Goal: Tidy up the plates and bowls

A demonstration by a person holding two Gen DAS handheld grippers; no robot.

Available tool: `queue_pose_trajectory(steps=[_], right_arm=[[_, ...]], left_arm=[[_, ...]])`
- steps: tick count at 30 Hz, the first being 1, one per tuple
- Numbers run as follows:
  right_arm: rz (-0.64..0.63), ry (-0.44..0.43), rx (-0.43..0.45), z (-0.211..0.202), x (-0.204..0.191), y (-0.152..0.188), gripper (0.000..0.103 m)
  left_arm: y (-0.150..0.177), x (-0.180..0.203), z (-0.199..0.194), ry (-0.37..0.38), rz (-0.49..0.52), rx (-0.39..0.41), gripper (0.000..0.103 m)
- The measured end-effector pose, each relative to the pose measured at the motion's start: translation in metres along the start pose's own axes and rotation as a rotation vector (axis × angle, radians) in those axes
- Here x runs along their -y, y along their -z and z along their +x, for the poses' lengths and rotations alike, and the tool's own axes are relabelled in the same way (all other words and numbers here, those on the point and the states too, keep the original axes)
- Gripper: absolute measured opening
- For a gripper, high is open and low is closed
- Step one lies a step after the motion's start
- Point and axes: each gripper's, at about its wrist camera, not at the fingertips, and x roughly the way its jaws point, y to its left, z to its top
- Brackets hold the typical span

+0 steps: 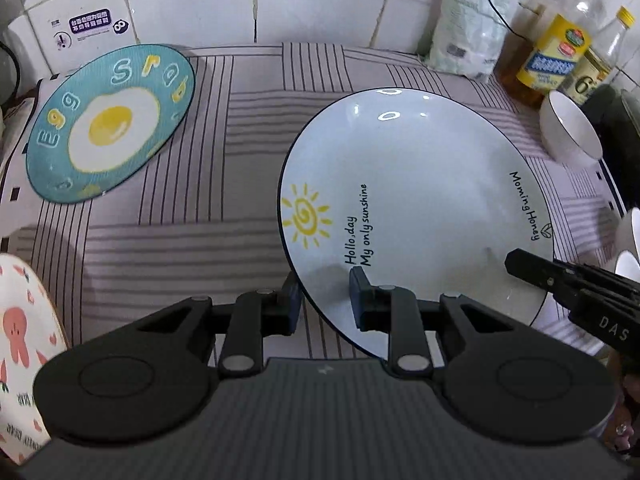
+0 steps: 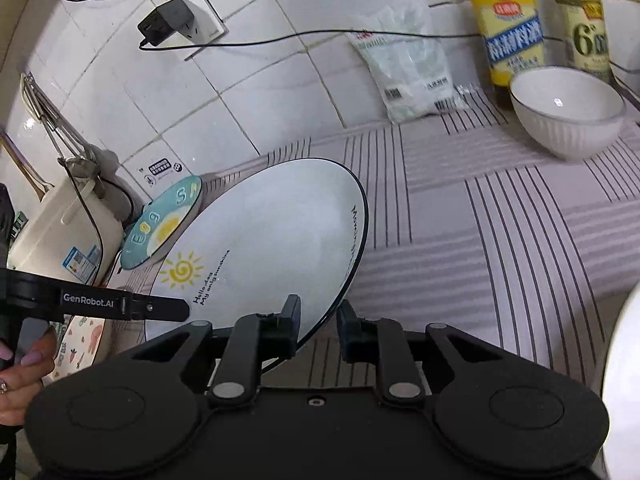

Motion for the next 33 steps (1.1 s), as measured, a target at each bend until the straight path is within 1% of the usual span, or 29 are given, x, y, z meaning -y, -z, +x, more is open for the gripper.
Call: queue_pose_trajectory(steps=[6, 12, 17, 19, 21, 23, 25, 27, 29, 31, 33], right_arm=[[-0.018, 0.012, -0.001, 0.022, 0.003, -0.019, 0.024], [-0.02, 0.026, -0.011, 0.042, 0.009, -0.027, 0.024], [-0.041, 0.058, -0.026, 0.052, 0.007, -0.028, 0.024], [-0.025, 0.064, -0.03, 0.056, 0.01, -0.026, 0.025], [-0.037, 0.079, -0.028, 0.059, 0.009, -0.021, 0.025], [-0.047, 0.085, -0.014, 0.059, 0.007, -0.019, 0.025], [-0.016, 0.079, -0.015, 0.059, 0.009, -0.02, 0.025], [0.013, 0.058, -0.015, 0.058, 0.014, -0.019, 0.027], [0.031, 0.053, -0.024, 0.056, 0.013, -0.019, 0.028], [0.038, 0.057, -0.032, 0.052, 0.01, -0.017, 0.037], [0.03, 0.06, -0.034, 0.044, 0.005, -0.018, 0.041]], left_arm=[[-0.015, -0.005, 0.016, -0.012, 0.004, 0.011, 0.024], [-0.025, -0.008, 0.031, -0.013, -0.001, 0.001, 0.024], [-0.027, -0.004, 0.039, -0.038, 0.019, -0.004, 0.024], [-0.026, -0.003, 0.042, -0.048, 0.021, -0.003, 0.024], [-0.023, -0.002, 0.044, -0.062, 0.03, 0.005, 0.025], [-0.021, -0.002, 0.044, -0.062, 0.023, 0.011, 0.025], [-0.021, -0.004, 0.043, -0.056, 0.009, 0.011, 0.025], [-0.019, -0.005, 0.041, -0.051, -0.002, 0.009, 0.026], [-0.016, -0.004, 0.036, -0.062, 0.007, 0.02, 0.026], [-0.012, -0.002, 0.027, -0.076, 0.023, 0.035, 0.026], [-0.009, -0.002, 0.018, -0.074, 0.027, 0.038, 0.027]])
